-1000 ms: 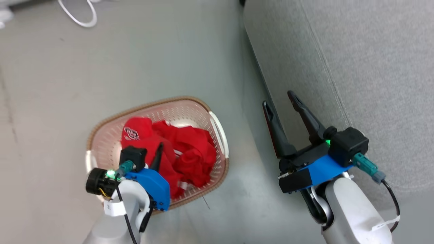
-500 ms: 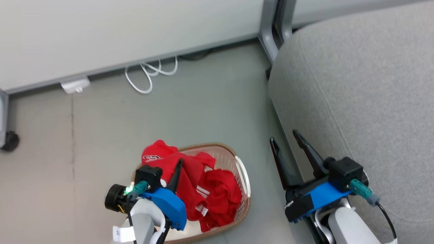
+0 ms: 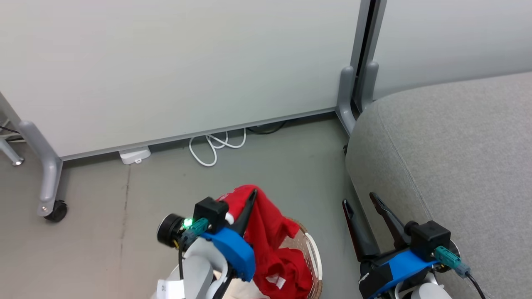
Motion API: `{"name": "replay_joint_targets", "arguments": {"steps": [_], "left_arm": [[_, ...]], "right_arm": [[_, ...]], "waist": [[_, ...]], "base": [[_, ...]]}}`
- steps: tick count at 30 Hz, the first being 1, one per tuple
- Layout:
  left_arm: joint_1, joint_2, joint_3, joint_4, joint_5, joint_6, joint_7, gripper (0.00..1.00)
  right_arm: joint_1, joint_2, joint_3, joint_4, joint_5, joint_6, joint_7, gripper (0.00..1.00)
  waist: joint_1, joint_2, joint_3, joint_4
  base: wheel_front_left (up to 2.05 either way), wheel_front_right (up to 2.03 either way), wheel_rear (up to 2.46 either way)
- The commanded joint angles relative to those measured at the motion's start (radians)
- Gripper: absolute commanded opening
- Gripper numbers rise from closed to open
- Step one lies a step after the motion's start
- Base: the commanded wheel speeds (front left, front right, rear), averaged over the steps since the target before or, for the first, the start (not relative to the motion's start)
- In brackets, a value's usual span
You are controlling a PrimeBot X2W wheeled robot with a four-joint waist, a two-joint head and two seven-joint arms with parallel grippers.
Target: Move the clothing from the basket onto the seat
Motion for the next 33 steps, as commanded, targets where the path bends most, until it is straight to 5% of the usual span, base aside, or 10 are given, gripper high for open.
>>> {"name": "replay_joint_targets", "arguments": {"steps": [1,13,33], "left_arm": [[-0.029,-0.001,-0.024,-0.008,-0.019,-0.001,-0.005,0.0],[-0.187,-0.007,-0.207,-0.028,-0.19,-0.001,0.015,0.0],[-0.378,-0.007,-0.359,-0.029,-0.38,0.015,0.007,0.0]], "right_arm": [[0.019,-0.003,-0.003,-0.007,0.005,0.0,0.005,1.0],[0.043,-0.003,0.007,-0.024,0.018,0.0,0.019,1.0],[0.032,-0.003,0.043,-0.022,0.024,0.0,0.026,1.0]], "waist": [[0.0002,-0.0001,-0.015,0.01],[0.0002,-0.0001,-0.045,0.019],[0.0002,-0.0001,-0.03,-0.002]], "base": [[0.0,0.0,0.0],[0.0,0.0,0.0],[0.0,0.0,0.0]]}}
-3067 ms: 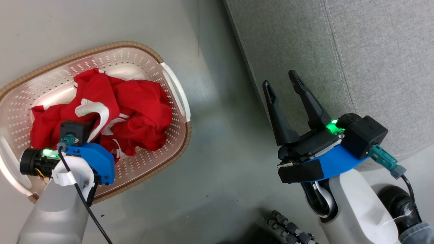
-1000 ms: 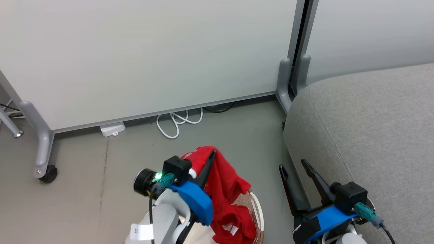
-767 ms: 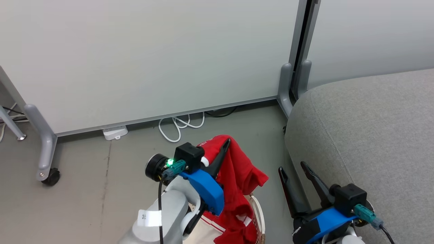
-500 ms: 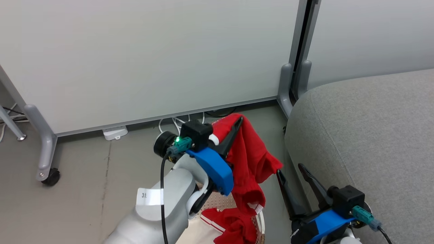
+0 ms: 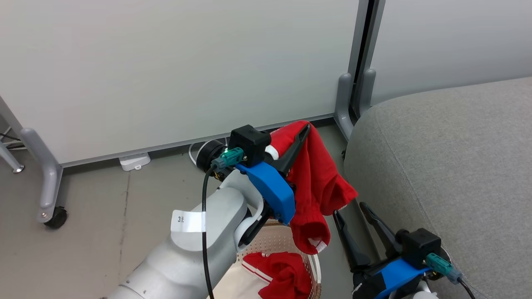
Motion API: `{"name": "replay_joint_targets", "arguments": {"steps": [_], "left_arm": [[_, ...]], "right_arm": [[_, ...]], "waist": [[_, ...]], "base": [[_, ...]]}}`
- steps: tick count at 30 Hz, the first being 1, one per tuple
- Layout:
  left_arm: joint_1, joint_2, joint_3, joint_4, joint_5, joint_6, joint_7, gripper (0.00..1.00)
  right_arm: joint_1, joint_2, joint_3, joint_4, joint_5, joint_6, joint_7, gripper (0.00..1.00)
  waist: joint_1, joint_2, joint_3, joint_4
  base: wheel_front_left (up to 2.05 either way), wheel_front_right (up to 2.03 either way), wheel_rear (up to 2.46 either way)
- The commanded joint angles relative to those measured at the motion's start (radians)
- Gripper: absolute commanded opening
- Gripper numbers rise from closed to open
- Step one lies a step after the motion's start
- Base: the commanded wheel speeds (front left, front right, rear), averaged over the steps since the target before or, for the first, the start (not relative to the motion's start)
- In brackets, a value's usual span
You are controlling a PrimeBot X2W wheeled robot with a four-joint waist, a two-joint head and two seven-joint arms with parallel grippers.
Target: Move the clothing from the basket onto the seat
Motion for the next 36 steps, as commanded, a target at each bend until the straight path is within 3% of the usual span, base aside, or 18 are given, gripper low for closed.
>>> {"name": "replay_joint_targets", "arguments": {"steps": [1,14,26,36], "left_arm": [[-0.012,0.0,-0.007,0.005,-0.011,0.007,-0.007,0.0],[-0.035,0.0,-0.071,0.024,-0.079,0.016,-0.013,0.0],[-0.046,0.001,-0.117,0.015,-0.112,0.023,-0.016,0.0],[-0.056,0.0,-0.151,0.001,-0.136,0.029,-0.017,0.0]], "right_arm": [[-0.001,-0.003,0.001,0.0,0.006,0.0,0.003,1.0],[-0.051,-0.003,0.065,0.022,0.005,0.0,0.053,1.0],[-0.216,-0.003,0.18,0.159,0.091,0.0,0.192,1.0],[-0.347,-0.003,0.25,0.279,0.161,0.0,0.178,1.0]], "waist": [[0.0,-0.0001,0.002,-0.001],[0.0,-0.0001,0.011,-0.004],[0.0,-0.0001,0.014,0.001],[0.0,-0.0001,0.019,0.014]], "base": [[0.0,0.0,0.0],[0.0,0.0,0.0],[0.0,0.0,0.0],[0.0,0.0,0.0]]}}
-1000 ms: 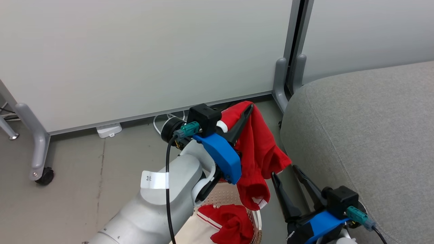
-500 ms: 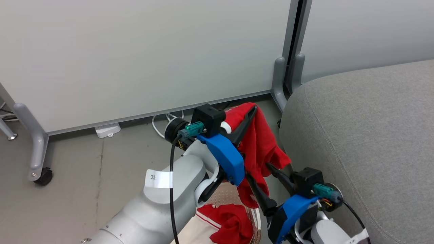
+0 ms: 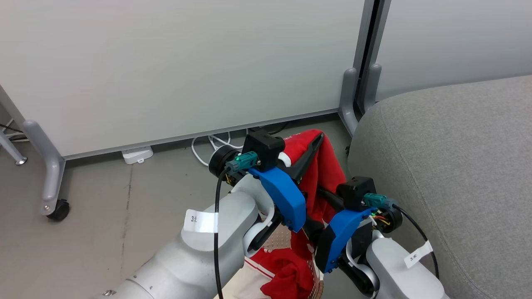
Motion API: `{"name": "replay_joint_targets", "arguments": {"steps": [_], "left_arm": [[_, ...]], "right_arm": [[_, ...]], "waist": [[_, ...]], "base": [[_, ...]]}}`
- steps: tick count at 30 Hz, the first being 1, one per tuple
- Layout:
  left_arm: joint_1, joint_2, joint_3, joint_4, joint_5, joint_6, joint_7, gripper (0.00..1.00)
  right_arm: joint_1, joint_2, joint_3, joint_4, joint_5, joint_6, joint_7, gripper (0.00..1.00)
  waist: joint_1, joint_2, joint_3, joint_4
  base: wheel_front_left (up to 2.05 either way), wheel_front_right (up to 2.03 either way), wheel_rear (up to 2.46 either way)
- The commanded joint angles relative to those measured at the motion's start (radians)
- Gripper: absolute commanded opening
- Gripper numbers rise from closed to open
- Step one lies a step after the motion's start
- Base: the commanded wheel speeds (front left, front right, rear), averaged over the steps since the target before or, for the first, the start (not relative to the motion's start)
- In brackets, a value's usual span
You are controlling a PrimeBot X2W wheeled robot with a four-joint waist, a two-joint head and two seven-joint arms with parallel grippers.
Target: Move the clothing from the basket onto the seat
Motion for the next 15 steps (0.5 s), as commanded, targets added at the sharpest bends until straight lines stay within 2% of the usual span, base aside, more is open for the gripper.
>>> {"name": "replay_joint_targets", "arguments": {"steps": [1,8,11,12,14,15], "left_arm": [[-0.015,0.0,-0.003,-0.003,-0.007,0.006,-0.005,0.0],[-0.009,0.0,-0.011,-0.012,-0.011,0.006,-0.005,0.0],[-0.007,0.0,-0.012,-0.012,-0.011,0.005,-0.005,0.0],[-0.007,0.0,-0.012,-0.012,-0.01,0.005,-0.005,0.0],[-0.006,0.0,-0.012,-0.011,-0.01,0.005,-0.005,0.0],[-0.006,0.0,-0.012,-0.011,-0.01,0.005,-0.005,0.0]], "right_arm": [[-0.028,-0.002,0.014,0.017,0.013,0.0,-0.007,1.0],[-0.085,-0.003,0.081,0.083,0.063,0.0,-0.043,0.99],[-0.099,-0.002,0.102,0.107,0.081,0.0,-0.058,0.7],[-0.103,-0.003,0.107,0.115,0.085,0.0,-0.061,0.41],[-0.11,-0.002,0.118,0.129,0.095,0.0,-0.068,0.04],[-0.113,-0.002,0.122,0.136,0.099,0.0,-0.072,0.0]], "waist": [[0.0,-0.0001,0.0,0.001],[0.0,-0.0001,-0.008,0.002],[0.0,-0.0001,-0.01,0.002],[0.0,-0.0001,-0.011,0.001],[0.0,-0.0001,-0.011,0.001],[0.0,-0.0001,-0.011,0.0]], "base": [[0.0,0.0,0.0],[0.0,0.0,0.0],[0.0,0.0,0.0],[0.0,0.0,0.0],[0.0,0.0,0.0],[0.0,0.0,0.0]]}}
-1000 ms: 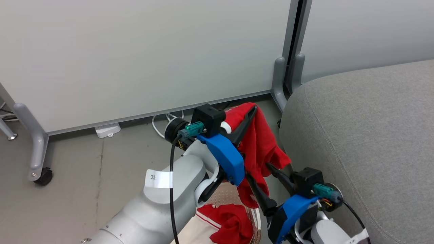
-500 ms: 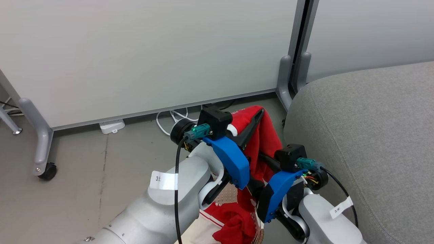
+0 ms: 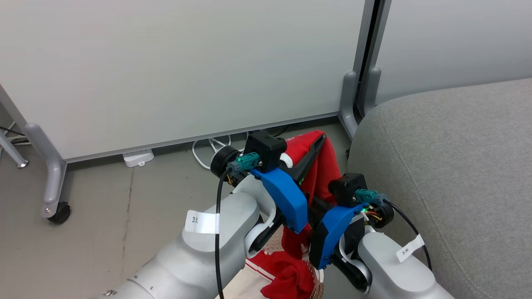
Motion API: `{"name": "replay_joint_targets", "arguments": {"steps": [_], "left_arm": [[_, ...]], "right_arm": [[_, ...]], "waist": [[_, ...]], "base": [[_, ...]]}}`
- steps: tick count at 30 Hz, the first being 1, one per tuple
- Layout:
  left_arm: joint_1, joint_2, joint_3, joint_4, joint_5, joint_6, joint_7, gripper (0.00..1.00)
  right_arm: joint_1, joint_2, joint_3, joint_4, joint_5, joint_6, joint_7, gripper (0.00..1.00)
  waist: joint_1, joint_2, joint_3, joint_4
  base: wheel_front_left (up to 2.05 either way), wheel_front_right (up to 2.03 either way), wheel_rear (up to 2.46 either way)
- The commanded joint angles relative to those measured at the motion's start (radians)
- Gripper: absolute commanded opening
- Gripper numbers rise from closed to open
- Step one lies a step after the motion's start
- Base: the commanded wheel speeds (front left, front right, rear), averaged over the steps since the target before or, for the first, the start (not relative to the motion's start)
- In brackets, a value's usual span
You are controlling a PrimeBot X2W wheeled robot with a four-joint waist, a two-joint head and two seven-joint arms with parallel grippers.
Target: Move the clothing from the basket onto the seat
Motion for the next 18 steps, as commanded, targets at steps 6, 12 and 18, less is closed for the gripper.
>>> {"name": "replay_joint_targets", "arguments": {"steps": [6,12,18], "left_arm": [[0.001,0.0,0.0,0.004,-0.006,0.003,-0.005,0.0],[0.002,0.0,0.01,0.007,-0.001,0.005,-0.005,0.0],[0.005,0.0,0.013,0.009,0.006,0.003,-0.005,0.0]], "right_arm": [[-0.031,-0.002,0.031,0.036,0.021,0.0,-0.027,0.0],[-0.044,-0.002,0.047,0.057,0.035,0.0,-0.045,0.0],[-0.054,-0.002,0.062,0.075,0.043,0.0,-0.056,0.0]], "waist": [[-0.0001,0.0,0.001,-0.005],[-0.0001,0.0,0.001,-0.009],[-0.0001,0.0,0.001,-0.011]], "base": [[0.0,0.0,0.0],[0.0,0.0,0.0],[0.0,0.0,0.0]]}}
